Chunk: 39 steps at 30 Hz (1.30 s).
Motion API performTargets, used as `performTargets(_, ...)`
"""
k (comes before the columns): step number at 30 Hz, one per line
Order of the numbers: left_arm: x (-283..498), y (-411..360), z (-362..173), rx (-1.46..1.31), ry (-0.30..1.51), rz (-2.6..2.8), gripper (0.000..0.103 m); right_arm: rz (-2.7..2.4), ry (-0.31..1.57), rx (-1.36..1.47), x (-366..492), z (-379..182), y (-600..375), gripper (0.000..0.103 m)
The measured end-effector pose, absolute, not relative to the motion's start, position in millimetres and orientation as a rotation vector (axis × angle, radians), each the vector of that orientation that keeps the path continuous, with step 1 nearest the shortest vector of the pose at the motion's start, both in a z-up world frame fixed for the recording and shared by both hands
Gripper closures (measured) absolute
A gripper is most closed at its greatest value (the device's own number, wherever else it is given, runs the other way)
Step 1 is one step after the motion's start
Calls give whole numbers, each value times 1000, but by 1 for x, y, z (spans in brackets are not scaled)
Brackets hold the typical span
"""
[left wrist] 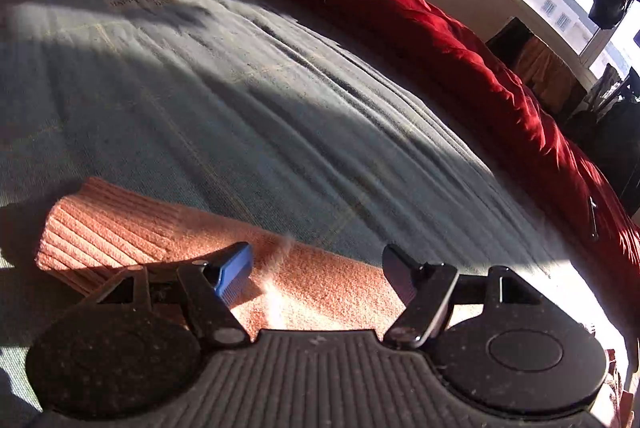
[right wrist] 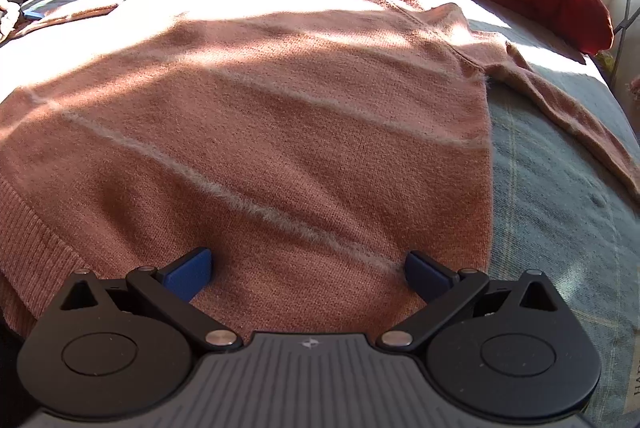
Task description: Fold clothes
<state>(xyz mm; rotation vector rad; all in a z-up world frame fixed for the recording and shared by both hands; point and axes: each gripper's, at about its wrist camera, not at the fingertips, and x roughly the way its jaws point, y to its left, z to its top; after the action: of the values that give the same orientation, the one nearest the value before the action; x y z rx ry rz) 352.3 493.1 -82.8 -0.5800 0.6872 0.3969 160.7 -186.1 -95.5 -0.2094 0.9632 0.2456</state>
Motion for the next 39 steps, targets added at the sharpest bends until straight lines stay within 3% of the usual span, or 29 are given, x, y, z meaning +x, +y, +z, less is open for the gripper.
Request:
performTargets(5, 335, 517, -66, -582, 676, 559, 32, 246, 963, -209, 161, -95, -186, 0)
performTargets(11, 331, 508, -69, -660, 722, 273, 26, 250, 978, -216, 165, -95, -185, 0)
performTargets(18, 323, 523, -67, -541, 721, 660, 29, 250, 981, -219, 165, -95, -185, 0)
performTargets(24, 346, 442, -46, -435, 702, 258, 26, 240, 996, -227, 167, -94, -181, 0)
performTargets(29, 380, 373, -68, -398, 801, -18, 24, 223, 1031, -242, 170, -90, -178, 0)
performTargets(33, 388, 364, -88, -293, 854, 124, 24, 204, 1053, -255, 169, -80, -178, 0)
performTargets(36, 388, 368, -77, -234, 842, 295, 26, 174, 1038, -286, 160, -69, -182, 0)
performTargets(39, 397, 349, -57, -296, 802, 117, 26, 144, 1018, -281, 157, -60, -185, 0)
